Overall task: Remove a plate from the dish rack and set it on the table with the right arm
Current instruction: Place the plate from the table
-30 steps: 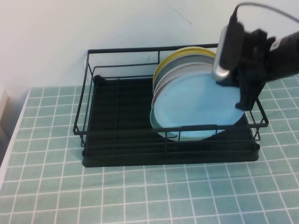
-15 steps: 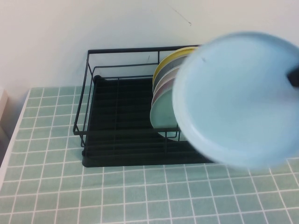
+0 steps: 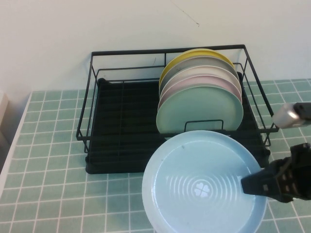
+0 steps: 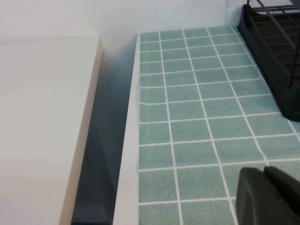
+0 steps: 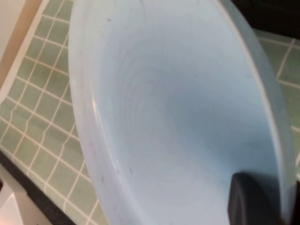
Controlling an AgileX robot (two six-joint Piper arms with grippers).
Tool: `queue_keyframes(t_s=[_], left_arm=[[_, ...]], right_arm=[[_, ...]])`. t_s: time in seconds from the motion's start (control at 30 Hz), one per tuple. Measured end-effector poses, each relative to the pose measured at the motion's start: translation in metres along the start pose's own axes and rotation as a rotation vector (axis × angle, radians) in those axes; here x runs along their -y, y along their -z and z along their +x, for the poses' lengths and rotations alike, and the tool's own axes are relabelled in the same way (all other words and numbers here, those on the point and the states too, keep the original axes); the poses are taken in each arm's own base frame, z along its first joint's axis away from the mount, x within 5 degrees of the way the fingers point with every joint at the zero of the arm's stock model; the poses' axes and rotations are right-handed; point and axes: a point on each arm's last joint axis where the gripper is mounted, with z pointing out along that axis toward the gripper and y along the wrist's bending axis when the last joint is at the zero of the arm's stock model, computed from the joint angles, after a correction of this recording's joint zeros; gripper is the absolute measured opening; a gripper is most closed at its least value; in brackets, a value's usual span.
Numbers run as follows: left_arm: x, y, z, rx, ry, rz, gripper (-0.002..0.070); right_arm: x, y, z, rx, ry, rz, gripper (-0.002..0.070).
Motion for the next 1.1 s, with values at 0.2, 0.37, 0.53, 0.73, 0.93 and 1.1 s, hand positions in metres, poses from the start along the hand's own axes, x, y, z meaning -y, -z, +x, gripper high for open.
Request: queue_keyframes(t_s=[0.2, 0.37, 0.53, 0.73, 0.93, 1.1], left_arm=[[0.0, 0.0, 0.0, 0.0, 0.0, 0.0, -0.0003], [0.0, 0.0, 0.0, 0.0, 0.0, 0.0, -0.0003], [0.0, 0.0, 0.0, 0.0, 0.0, 0.0, -0.0003], [0.0, 0.0, 0.0, 0.0, 0.0, 0.0, -0.0003], [0.0, 0.0, 0.0, 0.0, 0.0, 0.0, -0.0003], [0.0, 0.0, 0.0, 0.0, 0.0, 0.0, -0.0003]], right_arm=[[0.025, -0.039, -0.005, -0.033, -0.012, 0.031, 0.009], [0.044, -0.07, 0.001, -0.131, -0.019, 0.047, 0.009], [0.055, -0.086, 0.005, -0.166, -0.001, 0.057, 0.009], [0.057, -0.089, -0.003, -0.137, 0.069, 0.065, 0.028], [0.053, -0.082, -0.024, -0.136, 0.212, 0.082, 0.048], [0.046, -0.063, -0.044, -0.262, 0.291, 0.135, 0.0452]])
